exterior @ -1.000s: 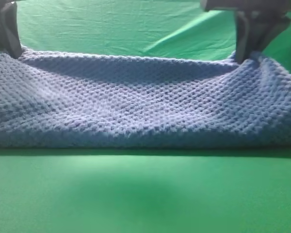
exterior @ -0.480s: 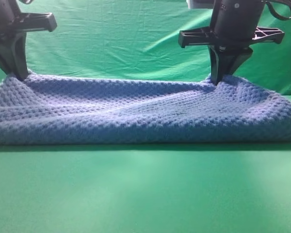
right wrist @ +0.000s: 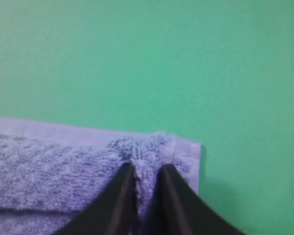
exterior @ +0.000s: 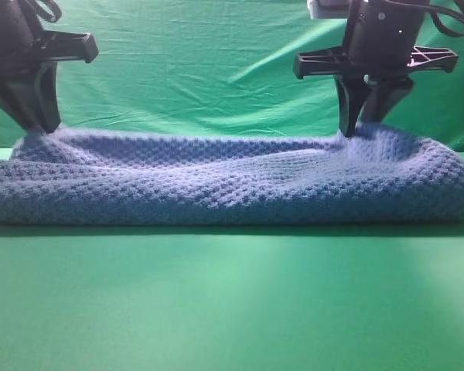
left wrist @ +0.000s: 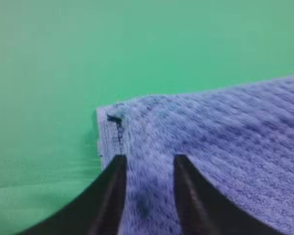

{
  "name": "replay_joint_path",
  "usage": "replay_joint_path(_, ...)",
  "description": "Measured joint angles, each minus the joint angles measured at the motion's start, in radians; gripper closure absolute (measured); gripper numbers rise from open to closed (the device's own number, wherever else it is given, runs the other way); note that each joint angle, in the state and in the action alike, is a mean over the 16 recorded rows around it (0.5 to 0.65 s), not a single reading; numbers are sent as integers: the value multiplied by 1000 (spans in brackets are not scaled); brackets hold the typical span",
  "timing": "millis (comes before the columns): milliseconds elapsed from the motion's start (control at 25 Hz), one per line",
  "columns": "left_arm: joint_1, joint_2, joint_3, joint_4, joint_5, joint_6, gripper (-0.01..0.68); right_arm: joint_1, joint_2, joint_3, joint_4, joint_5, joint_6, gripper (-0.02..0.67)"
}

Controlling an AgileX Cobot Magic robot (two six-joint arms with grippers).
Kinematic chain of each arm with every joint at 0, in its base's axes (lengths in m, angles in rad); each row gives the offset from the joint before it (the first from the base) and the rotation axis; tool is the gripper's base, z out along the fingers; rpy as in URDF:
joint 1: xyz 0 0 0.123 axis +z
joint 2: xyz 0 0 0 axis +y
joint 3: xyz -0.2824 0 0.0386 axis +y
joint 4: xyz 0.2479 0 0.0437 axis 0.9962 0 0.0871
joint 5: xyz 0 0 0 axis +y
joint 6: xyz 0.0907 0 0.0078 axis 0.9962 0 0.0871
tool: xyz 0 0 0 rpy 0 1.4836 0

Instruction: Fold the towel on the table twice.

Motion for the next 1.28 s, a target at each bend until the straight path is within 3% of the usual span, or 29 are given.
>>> replay_joint_path(200, 1, -49, -26, 16, 49, 0, 222, -4, -64, -1, -2, 50, -4, 196)
replay_joint_path(360, 2, -124, -61, 12, 119, 0, 187, -5, -157, -2, 1, 111, -9, 179)
replay_joint_path(480, 2, -200, -90, -2, 183, 9, 253, -6, -249, -2, 9, 163, -12, 258)
replay_joint_path(720, 2, -379, -135, -85, 303, 85, 490, -6, -455, -2, 41, 264, -34, 494)
replay_joint_path(880, 2, -507, -141, -195, 357, 198, 612, -6, -582, 1, 93, 331, -80, 604)
replay_joint_path(1040, 2, -644, -116, -329, 389, 331, 666, -6, -701, 18, 160, 380, -148, 646)
replay_joint_path(1280, 2, -872, -37, -506, 428, 495, 673, -6, -890, 88, 261, 424, -272, 649)
